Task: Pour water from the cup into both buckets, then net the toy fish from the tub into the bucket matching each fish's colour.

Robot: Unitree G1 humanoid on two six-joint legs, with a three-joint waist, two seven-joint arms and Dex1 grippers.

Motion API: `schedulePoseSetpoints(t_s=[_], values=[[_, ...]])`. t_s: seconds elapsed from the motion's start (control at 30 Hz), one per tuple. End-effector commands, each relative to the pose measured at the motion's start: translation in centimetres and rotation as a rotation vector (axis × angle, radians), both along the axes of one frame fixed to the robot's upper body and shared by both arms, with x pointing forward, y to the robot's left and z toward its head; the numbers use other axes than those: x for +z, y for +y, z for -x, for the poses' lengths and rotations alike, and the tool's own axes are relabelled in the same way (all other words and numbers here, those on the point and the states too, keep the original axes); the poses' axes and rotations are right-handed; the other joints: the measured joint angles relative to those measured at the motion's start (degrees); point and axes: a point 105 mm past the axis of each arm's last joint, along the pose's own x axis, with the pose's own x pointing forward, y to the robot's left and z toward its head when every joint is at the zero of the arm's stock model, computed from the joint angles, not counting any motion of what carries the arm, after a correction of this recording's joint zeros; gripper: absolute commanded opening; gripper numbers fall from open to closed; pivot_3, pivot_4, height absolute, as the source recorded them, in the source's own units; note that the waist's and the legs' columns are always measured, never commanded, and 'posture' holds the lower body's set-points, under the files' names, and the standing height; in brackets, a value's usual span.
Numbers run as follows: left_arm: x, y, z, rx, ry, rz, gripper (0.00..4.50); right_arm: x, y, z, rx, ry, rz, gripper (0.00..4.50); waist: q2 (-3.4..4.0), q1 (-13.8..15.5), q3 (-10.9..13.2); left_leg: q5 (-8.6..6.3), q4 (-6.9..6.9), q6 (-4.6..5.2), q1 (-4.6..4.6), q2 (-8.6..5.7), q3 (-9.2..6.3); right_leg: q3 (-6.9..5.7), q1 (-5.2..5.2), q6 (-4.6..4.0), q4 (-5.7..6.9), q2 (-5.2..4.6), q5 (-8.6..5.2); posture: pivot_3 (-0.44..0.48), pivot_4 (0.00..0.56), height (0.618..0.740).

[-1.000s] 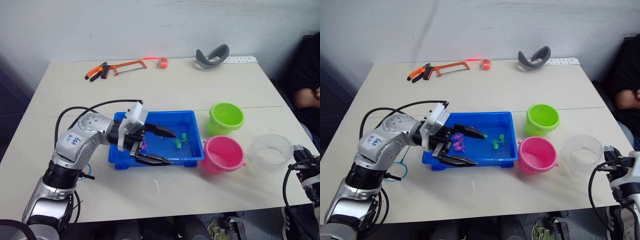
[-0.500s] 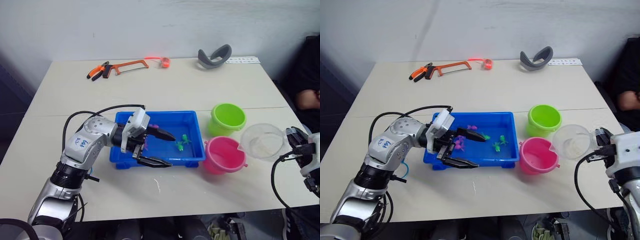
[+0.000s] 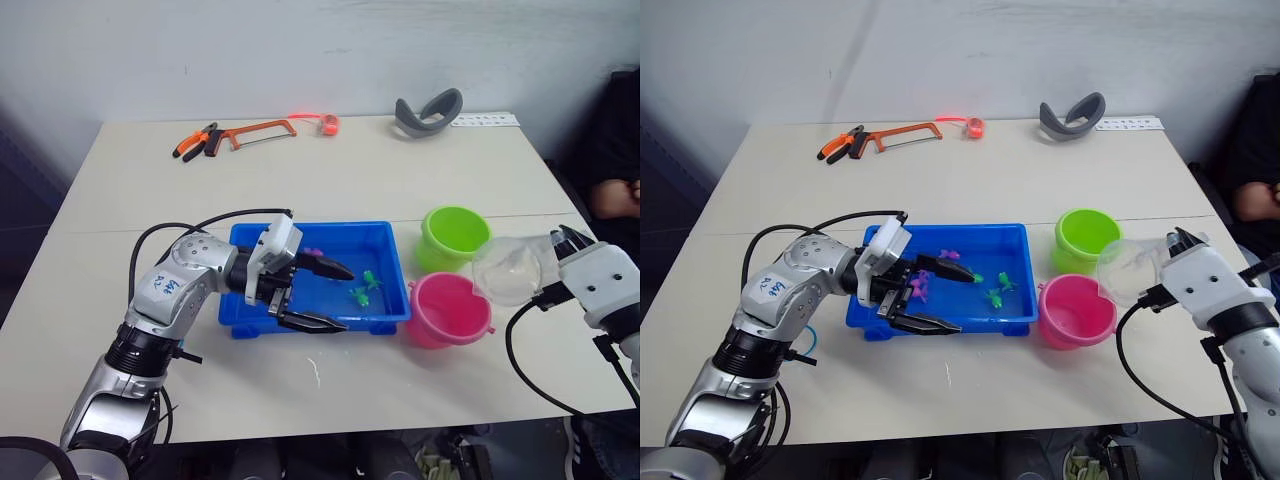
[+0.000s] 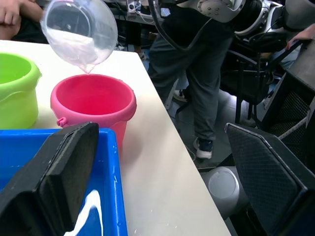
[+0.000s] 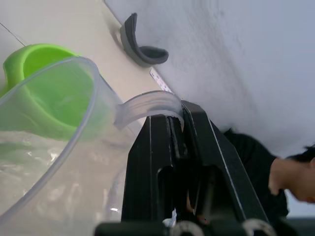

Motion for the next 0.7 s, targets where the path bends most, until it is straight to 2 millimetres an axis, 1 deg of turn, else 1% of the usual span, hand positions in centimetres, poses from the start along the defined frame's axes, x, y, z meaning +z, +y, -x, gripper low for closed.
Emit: schedulePoseSetpoints(t_s=[0.03, 0.13, 0.2, 0.3, 0.33, 0.4, 0.47, 0.6, 0.7], values=[[1.2, -0.5, 0.1, -0.013, -0.063, 0.019, 4.50, 2.1, 1.9, 0.3, 0.058, -0.101, 0.203, 0.06, 0.00, 0.01, 0.00, 0.00, 0.00, 0.00, 0.00, -0.01, 0.01, 0.00, 0.00, 0.00, 0.00, 0.00, 0.00, 0.000, 0.150, 0.740], [1.2, -0.5, 0.1, -0.013, -0.064, 0.020, 4.50, 2.3, 2.6, 0.4, 0.080, -0.128, 0.295, 0.06, -0.01, 0.00, 0.00, 0.00, 0.03, 0.00, 0.00, -0.02, 0.03, -0.02, 0.00, 0.00, 0.01, -0.01, 0.00, 0.000, 0.150, 0.740], [1.2, -0.5, 0.0, -0.013, -0.065, 0.020, 4.50, 2.2, 2.9, 0.4, 0.086, -0.139, 0.309, 0.06, -0.01, 0.00, 0.00, 0.00, 0.04, 0.00, 0.00, -0.03, 0.03, -0.03, 0.00, 0.00, 0.02, 0.00, 0.00, 0.000, 0.150, 0.740], [1.2, -0.6, 0.0, -0.014, -0.065, 0.019, 4.50, 1.9, 2.6, 0.4, 0.085, -0.127, 0.234, 0.06, -0.01, 0.01, 0.00, 0.00, 0.04, -0.01, 0.00, -0.03, 0.02, -0.04, 0.00, 0.00, 0.02, 0.03, 0.00, 0.000, 0.150, 0.740], [1.2, -0.6, 0.0, -0.015, -0.065, 0.019, 4.50, 1.7, 2.4, 0.4, 0.084, -0.118, 0.202, 0.06, -0.01, 0.02, 0.00, 0.01, 0.04, -0.01, 0.00, -0.02, 0.02, -0.04, 0.00, 0.00, 0.02, 0.03, 0.00, 0.000, 0.150, 0.740], [1.2, -0.6, -0.1, -0.014, -0.065, 0.019, 4.50, 1.2, 1.3, 0.4, 0.057, -0.085, 0.032, 0.06, -0.01, 0.02, 0.00, 0.01, 0.05, -0.01, 0.01, -0.02, 0.03, -0.04, 0.00, 0.00, 0.03, 0.03, 0.00, 0.000, 0.150, 0.740], [1.3, -0.6, -0.1, -0.013, -0.065, 0.019, 4.50, 0.7, 0.5, 0.5, 0.040, -0.063, -0.086, 0.06, 0.00, 0.02, 0.00, 0.01, 0.05, -0.02, 0.01, 0.03, 0.02, -0.05, 0.02, 0.00, 0.05, 0.04, 0.00, 0.000, 0.150, 0.740], [1.3, -0.5, -0.2, -0.011, -0.065, 0.018, 4.50, 0.3, -0.7, 0.7, 0.011, -0.045, -0.242, 0.06, -0.01, 0.03, 0.00, 0.01, 0.07, -0.01, 0.02, 0.03, 0.04, -0.04, 0.01, 0.00, 0.10, 0.00, 0.00, 0.000, 0.150, 0.740], [1.3, -0.4, -0.3, -0.009, -0.065, 0.018, 4.50, 0.3, -2.1, 0.8, -0.027, -0.056, -0.379, 0.06, -0.01, 0.02, 0.00, 0.01, 0.08, -0.01, 0.03, 0.03, 0.03, -0.04, 0.01, 0.00, 0.13, 0.01, 0.00, 0.000, 0.150, 0.740]])
